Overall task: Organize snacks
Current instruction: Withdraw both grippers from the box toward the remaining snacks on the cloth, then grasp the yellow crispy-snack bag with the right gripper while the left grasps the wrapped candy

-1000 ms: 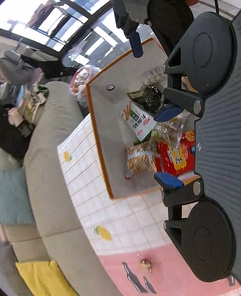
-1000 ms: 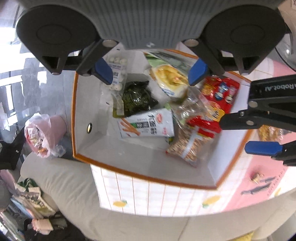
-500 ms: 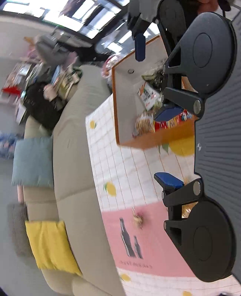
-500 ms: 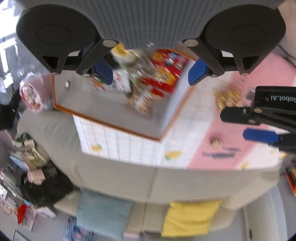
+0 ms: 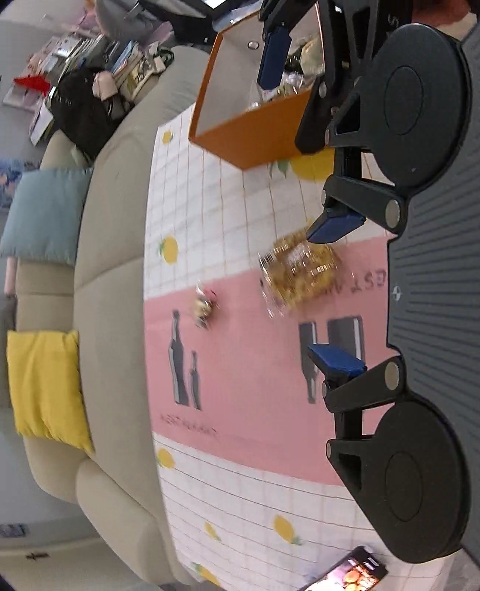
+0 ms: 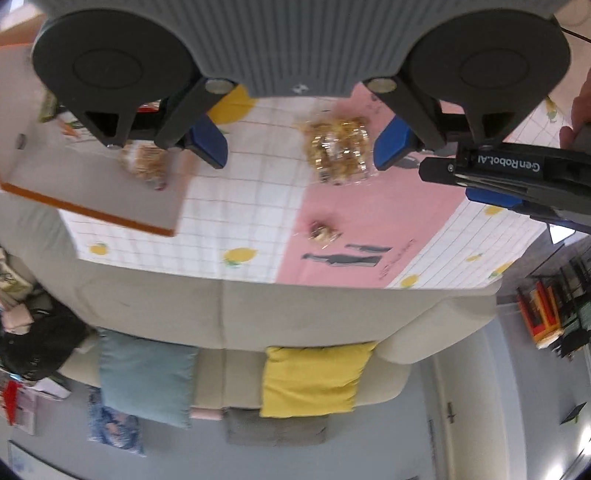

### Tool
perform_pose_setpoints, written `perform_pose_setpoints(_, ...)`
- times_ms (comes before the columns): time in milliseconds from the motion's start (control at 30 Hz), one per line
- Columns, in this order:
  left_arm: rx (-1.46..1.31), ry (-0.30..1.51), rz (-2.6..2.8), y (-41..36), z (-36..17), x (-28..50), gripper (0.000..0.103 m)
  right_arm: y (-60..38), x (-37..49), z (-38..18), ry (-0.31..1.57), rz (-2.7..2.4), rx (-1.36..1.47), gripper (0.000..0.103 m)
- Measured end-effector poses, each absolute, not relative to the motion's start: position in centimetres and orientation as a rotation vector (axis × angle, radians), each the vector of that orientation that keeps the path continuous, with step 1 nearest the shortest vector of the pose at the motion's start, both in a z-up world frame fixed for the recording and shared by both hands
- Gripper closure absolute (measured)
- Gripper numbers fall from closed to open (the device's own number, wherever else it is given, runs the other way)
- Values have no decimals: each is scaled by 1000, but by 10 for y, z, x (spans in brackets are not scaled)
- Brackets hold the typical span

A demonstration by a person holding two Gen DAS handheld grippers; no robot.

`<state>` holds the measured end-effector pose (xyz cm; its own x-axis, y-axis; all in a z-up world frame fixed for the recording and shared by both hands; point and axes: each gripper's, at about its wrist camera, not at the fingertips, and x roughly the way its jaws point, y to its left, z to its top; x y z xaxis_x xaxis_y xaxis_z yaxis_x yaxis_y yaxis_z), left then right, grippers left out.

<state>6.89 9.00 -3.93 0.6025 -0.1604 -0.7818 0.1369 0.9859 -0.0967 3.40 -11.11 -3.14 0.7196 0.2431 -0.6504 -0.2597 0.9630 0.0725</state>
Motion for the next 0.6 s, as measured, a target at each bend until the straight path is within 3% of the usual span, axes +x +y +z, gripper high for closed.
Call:
perform_pose_setpoints(233, -33, 957, -62, 112, -65, 86, 30, -76, 69, -64, 771, 300, -112, 17)
perform_pose_setpoints(400, -53, 985, -45, 122, -79, 100, 30, -62, 88, -80, 819, 307, -110, 4)
perform_pose_setpoints(600, -57, 1017, -28, 133, -95, 115, 31, -42, 112, -106, 898, 320, -125, 4)
